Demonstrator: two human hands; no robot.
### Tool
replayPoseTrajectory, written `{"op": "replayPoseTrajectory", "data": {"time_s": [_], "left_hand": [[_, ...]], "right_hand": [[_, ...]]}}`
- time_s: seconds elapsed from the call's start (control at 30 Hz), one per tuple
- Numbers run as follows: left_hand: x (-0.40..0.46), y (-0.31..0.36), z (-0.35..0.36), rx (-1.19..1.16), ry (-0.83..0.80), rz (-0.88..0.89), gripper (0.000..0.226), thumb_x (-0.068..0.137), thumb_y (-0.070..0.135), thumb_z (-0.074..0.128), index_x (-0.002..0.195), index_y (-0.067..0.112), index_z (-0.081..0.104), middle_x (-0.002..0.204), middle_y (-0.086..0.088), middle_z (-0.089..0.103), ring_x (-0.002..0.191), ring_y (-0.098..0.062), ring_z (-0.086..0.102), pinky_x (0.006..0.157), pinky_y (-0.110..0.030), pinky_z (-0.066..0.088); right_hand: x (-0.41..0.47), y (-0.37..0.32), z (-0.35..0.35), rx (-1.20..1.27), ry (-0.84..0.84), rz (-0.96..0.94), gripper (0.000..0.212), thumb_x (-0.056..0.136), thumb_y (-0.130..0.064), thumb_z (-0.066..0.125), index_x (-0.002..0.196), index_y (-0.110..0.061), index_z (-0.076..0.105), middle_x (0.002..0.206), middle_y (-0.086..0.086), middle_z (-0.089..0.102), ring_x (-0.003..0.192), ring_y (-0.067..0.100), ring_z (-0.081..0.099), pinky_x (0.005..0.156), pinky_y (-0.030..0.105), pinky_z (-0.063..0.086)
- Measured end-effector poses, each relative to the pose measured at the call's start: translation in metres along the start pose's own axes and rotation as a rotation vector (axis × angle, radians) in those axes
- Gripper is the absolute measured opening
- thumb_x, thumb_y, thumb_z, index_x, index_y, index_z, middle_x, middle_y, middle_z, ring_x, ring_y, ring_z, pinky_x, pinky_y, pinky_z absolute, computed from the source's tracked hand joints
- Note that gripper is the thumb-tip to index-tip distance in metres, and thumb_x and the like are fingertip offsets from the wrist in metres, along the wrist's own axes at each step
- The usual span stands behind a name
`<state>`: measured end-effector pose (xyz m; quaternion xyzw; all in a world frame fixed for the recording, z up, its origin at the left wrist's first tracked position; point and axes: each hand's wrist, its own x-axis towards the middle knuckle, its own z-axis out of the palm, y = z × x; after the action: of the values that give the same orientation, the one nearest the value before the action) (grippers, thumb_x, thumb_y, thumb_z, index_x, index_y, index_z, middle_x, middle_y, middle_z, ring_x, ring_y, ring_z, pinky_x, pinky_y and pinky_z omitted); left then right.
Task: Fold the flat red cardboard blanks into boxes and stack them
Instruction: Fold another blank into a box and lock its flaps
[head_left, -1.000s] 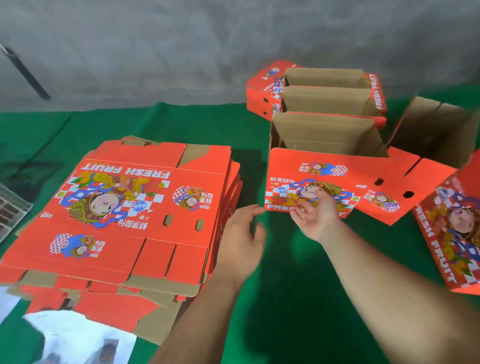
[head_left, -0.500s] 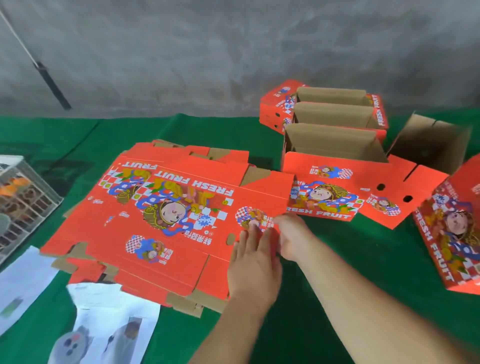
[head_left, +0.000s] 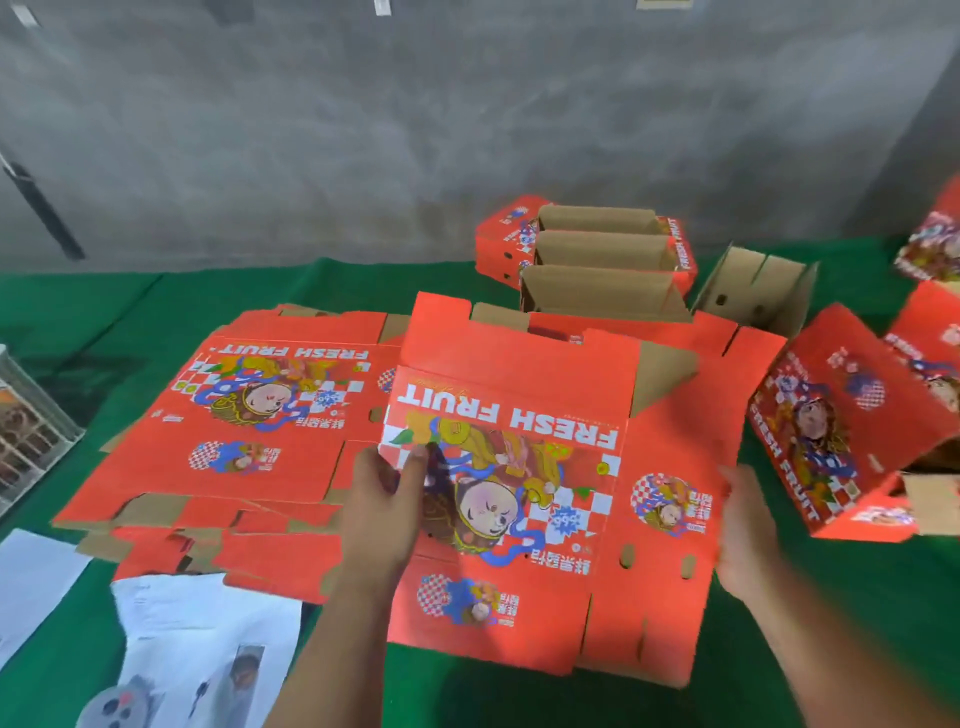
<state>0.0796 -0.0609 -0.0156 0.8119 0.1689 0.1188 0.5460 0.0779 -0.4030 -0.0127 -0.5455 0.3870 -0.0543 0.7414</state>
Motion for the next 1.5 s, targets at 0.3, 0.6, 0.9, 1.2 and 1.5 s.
{"op": "replayPoseTrajectory", "data": {"time_s": [0.3,0.6,0.9,1.2,1.5], "left_hand": [[-0.063,0.000,0.053,-0.323,-0.406,0.155,0.072,0.086,0.063,0.074,0.146,0.051,0.038,0.146,0.008,0.054,0.140,-0.013,0.050,0.117,-0.045,0.040],[-0.082,-0.025,0.055,-0.332,-0.324,0.139,0.092,0.077,0.018,0.085,0.144,0.045,0.028,0.145,-0.009,0.048,0.130,-0.019,0.059,0.102,-0.027,0.052],[-0.067,-0.011,0.039,-0.245,-0.279,0.234,0.093,0.074,0.062,0.083,0.149,0.047,0.031,0.147,0.016,0.029,0.144,-0.028,0.043,0.109,-0.050,0.049],[-0.046,-0.004,0.023,-0.114,-0.277,0.288,0.018,0.092,0.017,0.077,0.104,0.028,0.070,0.156,0.018,0.040,0.137,0.008,0.045,0.108,-0.018,0.042],[-0.038,0.023,0.022,0.108,-0.487,0.278,0.047,0.099,0.050,0.064,0.142,0.035,0.053,0.146,0.007,0.056,0.141,-0.014,0.047,0.117,-0.045,0.041]], "right_hand": [[-0.033,-0.020,-0.011,-0.057,-0.624,-0.200,0.055,0.092,-0.069,0.051,0.087,-0.026,0.084,0.092,0.010,0.079,0.091,0.022,0.077,0.076,0.036,0.063],[-0.043,-0.036,-0.015,-0.045,-0.571,-0.221,0.068,0.073,-0.093,0.054,0.110,-0.041,0.078,0.122,0.001,0.075,0.113,0.023,0.072,0.082,0.040,0.060],[-0.030,0.006,-0.021,-0.161,-0.234,-0.690,0.058,0.100,-0.068,0.032,0.152,-0.044,0.041,0.150,-0.003,0.055,0.141,0.021,0.050,0.116,0.057,0.038],[-0.040,-0.005,-0.021,-0.137,-0.361,-0.441,0.064,0.093,-0.082,0.029,0.142,-0.050,0.055,0.123,0.008,0.074,0.107,0.018,0.073,0.084,0.031,0.057],[-0.037,-0.014,-0.049,-0.096,-0.418,-0.350,0.051,0.112,-0.009,0.013,0.163,-0.012,0.015,0.167,0.007,0.026,0.154,0.034,0.023,0.122,0.048,0.022]]}}
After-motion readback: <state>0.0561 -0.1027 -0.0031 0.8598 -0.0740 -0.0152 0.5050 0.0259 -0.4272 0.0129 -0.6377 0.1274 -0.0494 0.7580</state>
